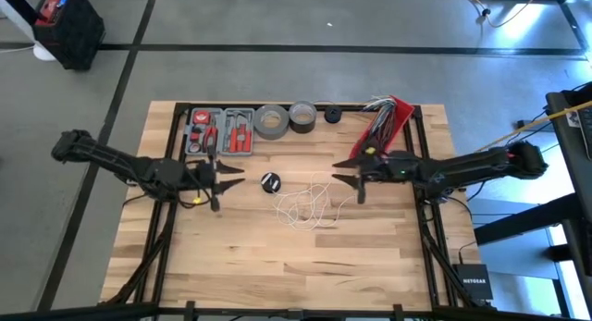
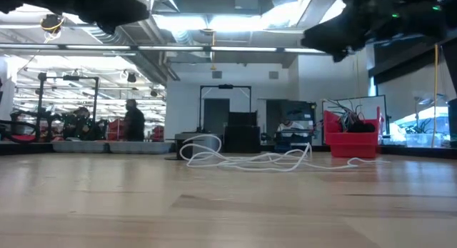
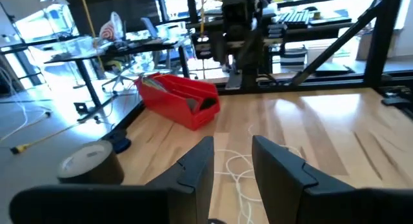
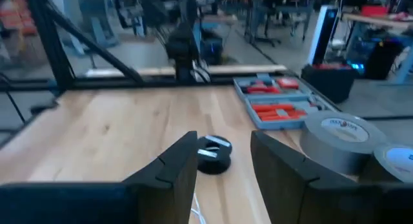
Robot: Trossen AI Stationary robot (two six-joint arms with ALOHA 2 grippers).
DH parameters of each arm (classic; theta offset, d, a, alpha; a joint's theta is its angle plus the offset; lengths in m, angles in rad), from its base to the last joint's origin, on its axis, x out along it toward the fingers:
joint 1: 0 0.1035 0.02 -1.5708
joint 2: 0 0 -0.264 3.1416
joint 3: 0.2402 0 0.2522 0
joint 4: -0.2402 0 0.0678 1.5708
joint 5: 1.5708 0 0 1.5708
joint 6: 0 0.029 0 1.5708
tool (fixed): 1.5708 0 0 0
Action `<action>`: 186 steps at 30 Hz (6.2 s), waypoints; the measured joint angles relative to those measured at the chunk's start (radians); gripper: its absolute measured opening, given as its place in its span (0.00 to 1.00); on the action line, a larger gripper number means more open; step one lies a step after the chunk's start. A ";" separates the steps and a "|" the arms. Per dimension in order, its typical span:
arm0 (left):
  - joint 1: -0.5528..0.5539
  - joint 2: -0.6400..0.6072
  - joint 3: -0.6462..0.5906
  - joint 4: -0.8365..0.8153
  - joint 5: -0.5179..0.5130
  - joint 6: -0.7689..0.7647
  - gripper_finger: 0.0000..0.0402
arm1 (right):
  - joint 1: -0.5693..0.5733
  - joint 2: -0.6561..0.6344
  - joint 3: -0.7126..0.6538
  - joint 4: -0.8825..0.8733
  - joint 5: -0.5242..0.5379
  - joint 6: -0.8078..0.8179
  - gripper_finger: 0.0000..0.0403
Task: Coil cords
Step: Return to Home Position
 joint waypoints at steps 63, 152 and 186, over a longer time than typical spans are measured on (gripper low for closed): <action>0.216 -0.656 -0.313 -0.123 0.244 -0.085 0.25 | 0.000 -0.560 -0.355 0.056 0.022 -0.029 0.37; 0.222 -0.653 -0.377 -0.128 0.230 -0.093 0.25 | 0.000 -0.982 -0.349 -0.507 0.003 -0.079 0.37; 0.222 -0.653 -0.377 -0.128 0.230 -0.093 0.25 | 0.000 -0.982 -0.349 -0.509 0.008 -0.079 0.37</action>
